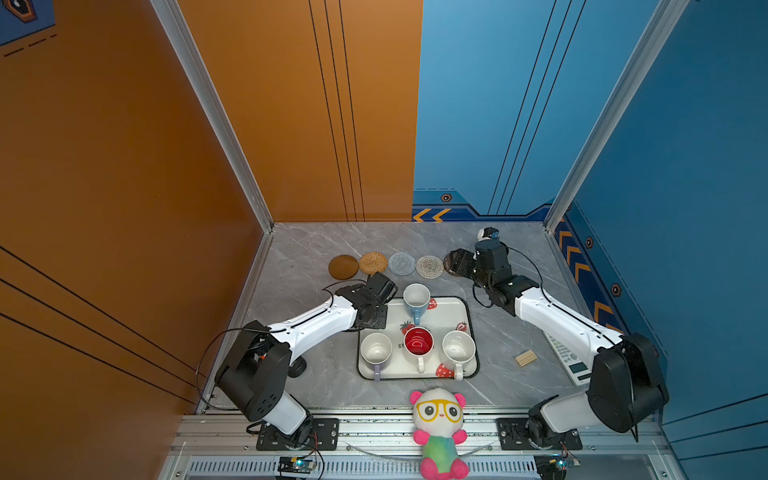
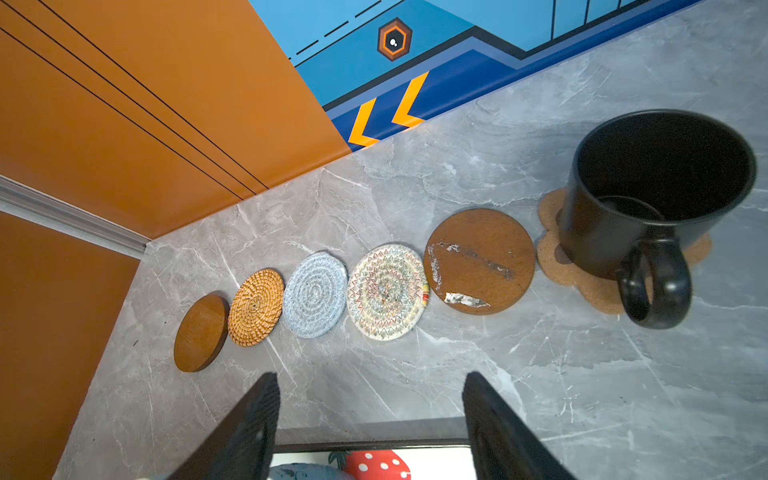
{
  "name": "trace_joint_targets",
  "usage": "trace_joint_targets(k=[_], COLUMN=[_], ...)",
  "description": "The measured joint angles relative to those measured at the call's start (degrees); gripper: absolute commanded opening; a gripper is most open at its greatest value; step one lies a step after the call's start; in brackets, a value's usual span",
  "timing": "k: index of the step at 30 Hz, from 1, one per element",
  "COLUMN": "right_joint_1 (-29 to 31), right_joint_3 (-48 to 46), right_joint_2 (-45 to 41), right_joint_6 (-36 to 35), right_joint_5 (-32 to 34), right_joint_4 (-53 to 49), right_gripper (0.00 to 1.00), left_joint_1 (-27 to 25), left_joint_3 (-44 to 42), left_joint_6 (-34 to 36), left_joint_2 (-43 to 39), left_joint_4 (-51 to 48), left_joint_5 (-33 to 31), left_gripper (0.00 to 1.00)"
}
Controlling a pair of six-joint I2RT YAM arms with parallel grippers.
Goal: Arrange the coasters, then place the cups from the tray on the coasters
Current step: 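Lift the white blue-handled mug with left gripper toward the plain wooden coaster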
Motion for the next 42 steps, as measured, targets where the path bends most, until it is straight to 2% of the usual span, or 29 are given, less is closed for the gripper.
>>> trace_joint_targets(k=[11, 25, 36, 42], right_joint_1=[0.0, -0.1, -0.4, -0.4], right_joint_3=[0.0, 0.0, 0.0, 0.0], right_joint_2=[0.0, 0.0, 0.0, 0.0], right_joint_6=[0.0, 0.0, 0.0, 0.0], right_joint_5=[-0.2, -0.2, -1.1, -1.5], right_joint_4=[0.3, 0.3, 0.3, 0.4], right_gripper=[0.69, 0.69, 0.69, 0.69], left_joint_1=[0.2, 0.2, 0.3, 2.5], left_joint_3=[-0.2, -0.2, 1.5, 2.7], left_joint_6=[-0.6, -0.6, -0.6, -0.3], left_joint_2=[1.1, 0.4, -3.9, -4.0], left_joint_4=[0.7, 0.1, -1.9, -2.2], left_joint_5=[0.0, 0.0, -0.1, -0.1], left_gripper=[0.0, 0.0, 0.0, 0.0])
